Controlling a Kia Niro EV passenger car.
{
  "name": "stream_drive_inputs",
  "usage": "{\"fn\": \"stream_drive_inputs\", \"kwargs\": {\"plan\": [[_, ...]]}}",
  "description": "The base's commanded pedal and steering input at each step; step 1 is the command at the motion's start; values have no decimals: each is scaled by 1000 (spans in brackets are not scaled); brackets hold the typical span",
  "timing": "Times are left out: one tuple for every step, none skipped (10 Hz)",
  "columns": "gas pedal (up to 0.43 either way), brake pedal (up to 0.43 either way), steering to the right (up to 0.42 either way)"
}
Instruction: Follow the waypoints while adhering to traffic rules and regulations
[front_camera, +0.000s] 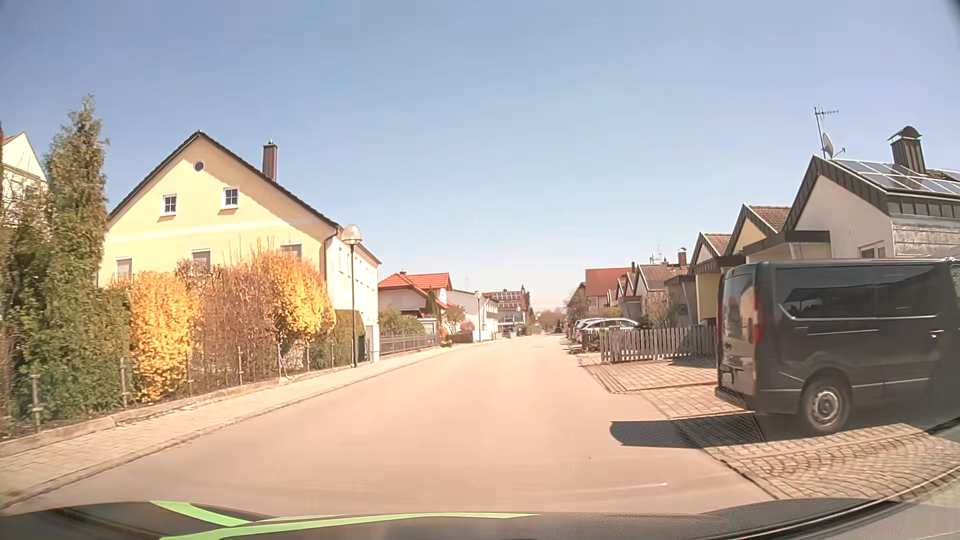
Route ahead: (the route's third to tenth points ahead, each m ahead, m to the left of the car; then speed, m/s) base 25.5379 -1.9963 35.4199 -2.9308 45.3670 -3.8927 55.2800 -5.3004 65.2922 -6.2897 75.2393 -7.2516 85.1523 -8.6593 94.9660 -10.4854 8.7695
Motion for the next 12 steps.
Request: {"fn": "stream_drive_inputs", "kwargs": {"plan": [[118, 0, 21], [118, 0, 21], [118, 0, 21], [110, 0, 21], [110, 0, 21], [110, 0, 21], [110, 0, 21], [110, 0, 21], [110, 0, 21], [110, 0, 21], [110, 0, 22], [110, 0, 22]]}}
